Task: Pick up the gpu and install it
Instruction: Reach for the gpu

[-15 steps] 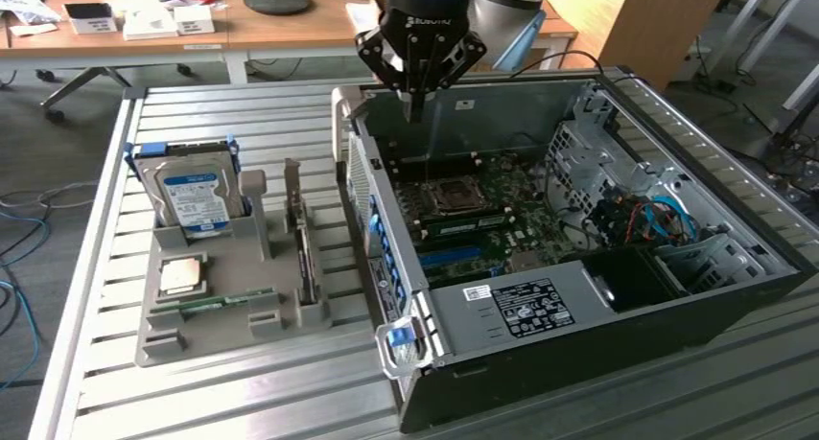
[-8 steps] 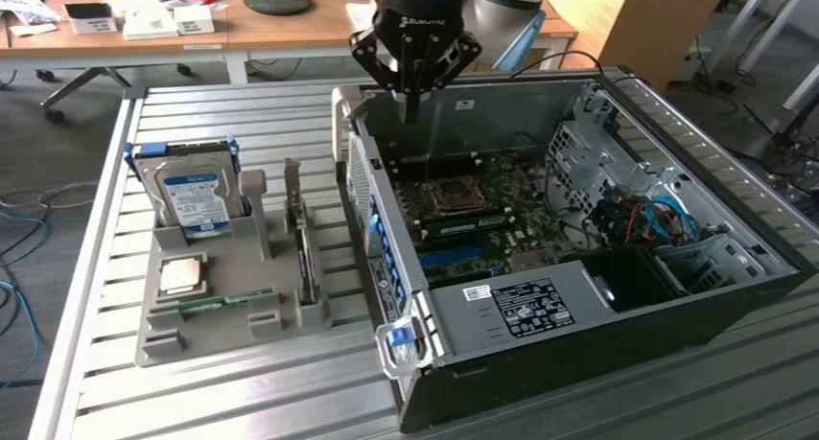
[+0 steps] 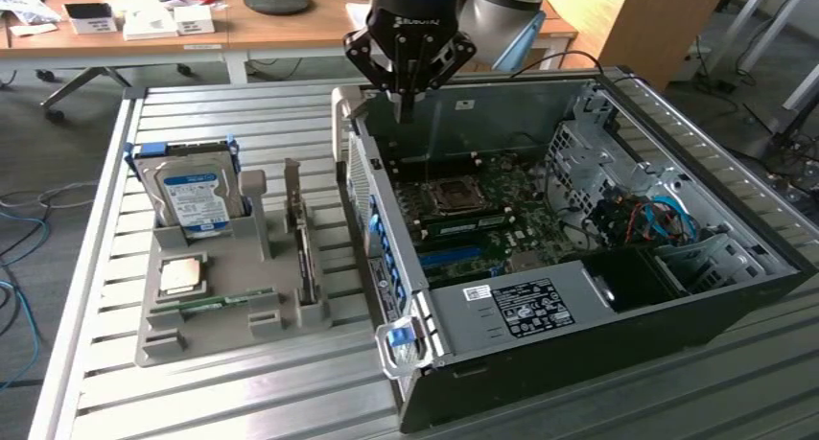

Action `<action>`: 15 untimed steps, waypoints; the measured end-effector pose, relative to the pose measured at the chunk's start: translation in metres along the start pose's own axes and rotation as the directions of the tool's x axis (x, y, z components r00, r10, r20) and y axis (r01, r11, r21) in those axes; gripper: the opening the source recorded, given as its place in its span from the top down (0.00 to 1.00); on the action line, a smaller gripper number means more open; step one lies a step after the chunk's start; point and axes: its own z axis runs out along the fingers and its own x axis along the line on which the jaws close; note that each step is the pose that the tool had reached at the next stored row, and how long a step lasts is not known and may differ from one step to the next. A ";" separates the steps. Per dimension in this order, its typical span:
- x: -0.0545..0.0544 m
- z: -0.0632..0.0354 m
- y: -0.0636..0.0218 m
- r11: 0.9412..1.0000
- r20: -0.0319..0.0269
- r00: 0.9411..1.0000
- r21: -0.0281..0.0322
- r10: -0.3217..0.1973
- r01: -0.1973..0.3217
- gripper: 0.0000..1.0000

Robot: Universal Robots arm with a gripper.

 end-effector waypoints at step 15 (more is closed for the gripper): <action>0.013 -0.0004 -0.0010 1.000 0.000 1.000 0.000 0.000 0.000 0.89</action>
